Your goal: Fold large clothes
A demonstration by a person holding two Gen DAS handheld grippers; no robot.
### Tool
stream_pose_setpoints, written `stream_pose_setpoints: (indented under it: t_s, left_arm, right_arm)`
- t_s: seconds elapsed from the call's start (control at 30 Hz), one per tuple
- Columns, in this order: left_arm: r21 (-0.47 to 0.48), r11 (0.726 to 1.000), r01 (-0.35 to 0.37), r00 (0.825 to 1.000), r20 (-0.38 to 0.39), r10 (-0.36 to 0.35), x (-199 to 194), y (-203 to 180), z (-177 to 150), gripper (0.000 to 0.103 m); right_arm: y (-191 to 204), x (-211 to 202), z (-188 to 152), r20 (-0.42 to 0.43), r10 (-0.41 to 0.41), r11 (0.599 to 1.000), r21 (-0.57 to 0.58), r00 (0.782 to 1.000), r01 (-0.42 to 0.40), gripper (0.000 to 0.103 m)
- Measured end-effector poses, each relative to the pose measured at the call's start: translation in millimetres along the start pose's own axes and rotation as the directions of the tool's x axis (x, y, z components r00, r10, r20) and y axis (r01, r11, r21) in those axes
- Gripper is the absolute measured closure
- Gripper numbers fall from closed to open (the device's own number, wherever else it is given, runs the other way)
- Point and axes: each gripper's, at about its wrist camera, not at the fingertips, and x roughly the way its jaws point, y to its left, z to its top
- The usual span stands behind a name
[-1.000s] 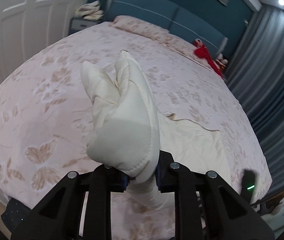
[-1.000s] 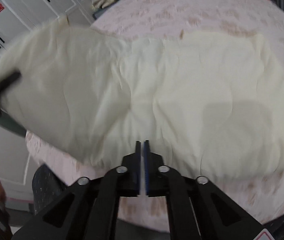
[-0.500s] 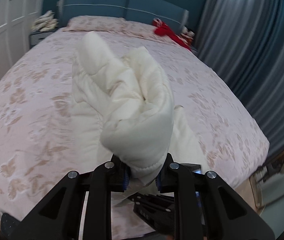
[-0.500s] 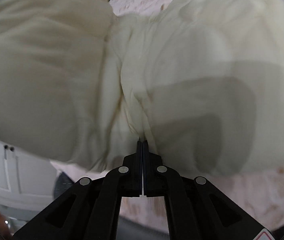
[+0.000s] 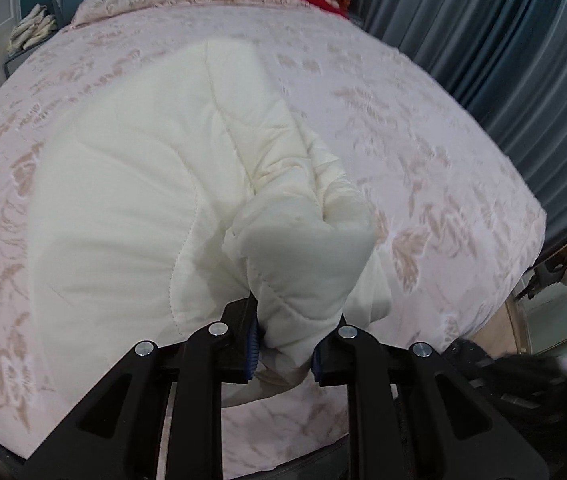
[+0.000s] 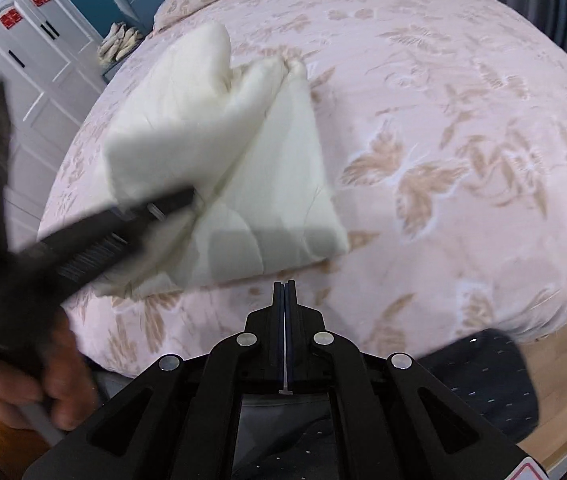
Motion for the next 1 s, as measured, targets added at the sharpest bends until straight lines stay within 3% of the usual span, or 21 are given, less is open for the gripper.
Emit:
stream_pose_setpoints:
  t_s: [0.13,0.17,0.27,0.37,0.47,0.57,0.67,0.77,0.8,0.9,1.0]
  left_arm:
    - [-0.01,1.0,-0.014,0.999,0.03,0.014,-5.7,0.6,-3.5,0.082]
    - [-0.015,1.0,-0.018,0.998,0.062,0.019,-18.6,3.3,-3.9,0.075]
    - [-0.036,0.999,0.018,0.994,0.108,-0.014,-52.8,14.4,-3.3,0.057]
    - [-0.077,0.995,0.059,0.988,0.144,-0.047,-84.8,31.7,-7.1,0.044]
    - [-0.132,0.99,0.056,0.98,0.197,-0.029,-119.0,55.5,-15.1,0.038]
    - [-0.211,0.977,0.018,0.972,0.231,0.033,-140.5,84.7,-16.8,0.037]
    - [-0.286,0.957,-0.045,0.971,0.214,0.11,-142.7,114.5,-13.4,0.037]
    - [-0.346,0.935,-0.079,0.974,0.173,0.147,-134.1,134.1,-9.9,0.037]
    - [-0.353,0.932,-0.087,0.976,0.157,0.15,-130.9,135.8,-7.9,0.037]
    - [-0.338,0.936,-0.096,0.98,0.132,0.149,-123.8,128.6,-0.3,0.038]
    - [-0.295,0.948,-0.117,0.981,0.111,0.156,-114.9,112.9,5.9,0.038]
  right_arm:
    - [6.7,-25.4,29.8,0.069,0.014,0.999,-0.053,0.998,-0.01,0.09]
    - [9.6,-31.5,37.9,0.087,0.027,0.997,-0.068,0.996,-0.022,0.089]
    - [19.1,-46.7,64.4,0.129,0.099,0.993,-0.084,0.987,-0.089,0.059]
    - [42.4,-49.8,94.5,0.154,0.142,0.985,-0.118,0.978,-0.125,0.047]
    - [63.2,-35.3,120.8,0.133,0.151,0.982,-0.138,0.98,-0.132,0.041]
    - [74.5,-8.4,133.5,0.051,0.182,0.978,-0.117,0.982,-0.175,0.041]
    - [85.3,17.8,129.6,-0.039,0.187,0.978,-0.09,0.982,-0.189,0.042]
    - [89.1,37.2,119.8,-0.091,0.165,0.981,-0.091,0.982,-0.173,0.08]
    - [87.6,36.0,116.8,-0.087,0.143,0.983,-0.102,0.986,-0.151,0.088]
    - [76.3,16.0,112.4,-0.055,0.138,0.983,-0.116,0.989,-0.144,0.092]
    - [54.6,-6.2,104.1,0.002,0.058,0.991,-0.12,0.998,-0.057,0.092]
